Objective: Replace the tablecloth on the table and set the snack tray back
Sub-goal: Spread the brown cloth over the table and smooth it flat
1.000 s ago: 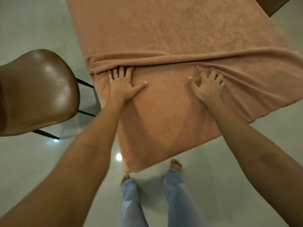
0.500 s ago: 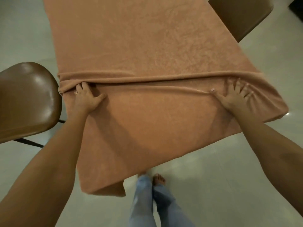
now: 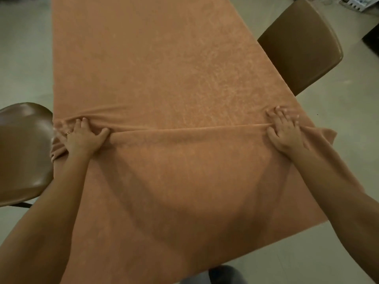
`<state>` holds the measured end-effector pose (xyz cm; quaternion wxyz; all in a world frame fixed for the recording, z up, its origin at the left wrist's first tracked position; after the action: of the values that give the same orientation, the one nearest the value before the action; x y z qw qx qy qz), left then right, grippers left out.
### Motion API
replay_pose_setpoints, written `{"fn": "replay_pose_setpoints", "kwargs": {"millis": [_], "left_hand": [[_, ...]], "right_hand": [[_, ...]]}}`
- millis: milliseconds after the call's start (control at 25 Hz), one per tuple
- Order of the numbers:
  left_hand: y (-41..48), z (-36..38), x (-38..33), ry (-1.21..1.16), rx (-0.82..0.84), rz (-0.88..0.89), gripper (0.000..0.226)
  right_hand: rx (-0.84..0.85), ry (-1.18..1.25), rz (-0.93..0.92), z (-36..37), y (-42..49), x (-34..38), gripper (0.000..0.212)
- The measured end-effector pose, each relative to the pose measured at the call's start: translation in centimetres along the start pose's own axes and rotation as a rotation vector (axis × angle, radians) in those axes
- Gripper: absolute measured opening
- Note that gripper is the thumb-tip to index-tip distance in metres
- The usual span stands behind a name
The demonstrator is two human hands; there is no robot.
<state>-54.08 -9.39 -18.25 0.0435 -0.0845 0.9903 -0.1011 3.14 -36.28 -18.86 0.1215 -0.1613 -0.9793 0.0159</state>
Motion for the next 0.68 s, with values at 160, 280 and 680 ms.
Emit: {"fn": "replay_pose_setpoints", "kwargs": {"millis": [160,280,680], "left_hand": [[2.8,0.4,-1.6,-0.112,0.040,-0.032,0.110],[2.8,1.2,-2.5,-0.147,0.035,-0.088,0.109],[7.8,0.9,-7.1,-0.054,0.035,-0.035,0.087]], "right_hand": [[0.073,-0.031,-0.035,-0.3,6.8,-0.2,0.067],[0.074,-0.111,0.002,-0.2,9.6,0.0,0.065],[0.082,-0.042,-0.079,0.9,21.9,1.8,0.071]]}}
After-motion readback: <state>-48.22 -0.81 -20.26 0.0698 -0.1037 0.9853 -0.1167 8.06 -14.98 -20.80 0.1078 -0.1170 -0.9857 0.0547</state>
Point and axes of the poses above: each hand's wrist, its own y-axis towards the middle knuckle, its own z-axis out of the palm, x = y × z, the point moved 9 cm from there along y, towards the middle knuckle, and after that the axes turned 10 degrees about -z, right-handed, at the moved point
